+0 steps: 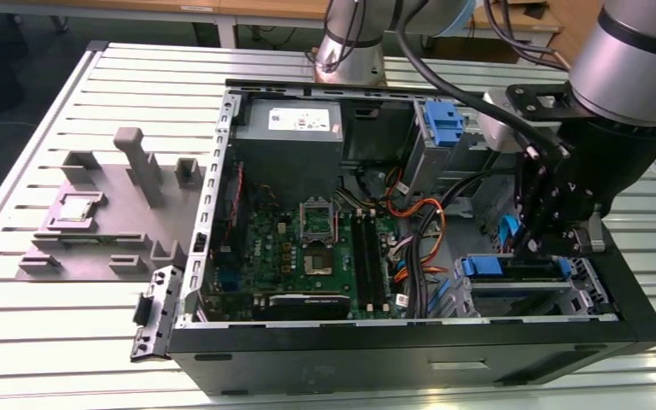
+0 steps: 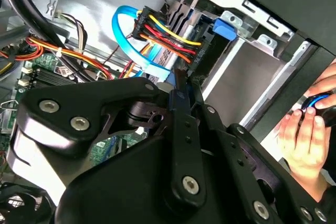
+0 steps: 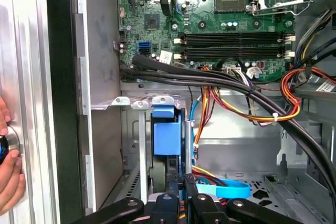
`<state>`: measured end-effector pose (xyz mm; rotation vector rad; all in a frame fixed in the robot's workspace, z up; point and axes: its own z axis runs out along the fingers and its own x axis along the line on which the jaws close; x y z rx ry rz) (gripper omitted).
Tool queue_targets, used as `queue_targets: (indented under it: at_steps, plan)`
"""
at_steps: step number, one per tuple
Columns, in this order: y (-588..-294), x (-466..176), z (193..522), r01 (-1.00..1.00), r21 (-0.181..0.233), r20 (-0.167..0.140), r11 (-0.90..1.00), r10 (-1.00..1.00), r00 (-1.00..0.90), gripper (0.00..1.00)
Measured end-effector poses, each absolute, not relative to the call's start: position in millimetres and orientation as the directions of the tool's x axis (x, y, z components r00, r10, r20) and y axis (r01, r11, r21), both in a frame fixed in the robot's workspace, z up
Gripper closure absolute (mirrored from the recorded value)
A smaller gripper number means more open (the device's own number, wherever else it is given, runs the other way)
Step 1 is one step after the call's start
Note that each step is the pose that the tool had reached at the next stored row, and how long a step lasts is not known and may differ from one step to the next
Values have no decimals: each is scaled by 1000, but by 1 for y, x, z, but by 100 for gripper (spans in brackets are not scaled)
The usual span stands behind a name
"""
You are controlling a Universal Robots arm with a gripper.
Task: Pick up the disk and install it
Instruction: 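Insert the second disk wire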
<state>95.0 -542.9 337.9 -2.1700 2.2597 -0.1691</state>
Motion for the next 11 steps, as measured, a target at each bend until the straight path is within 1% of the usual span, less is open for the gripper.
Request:
queue_targets:
  at_steps: [11]
  plan:
    - [-547,97,337,-996,-81,71,38,-997,-43,84]
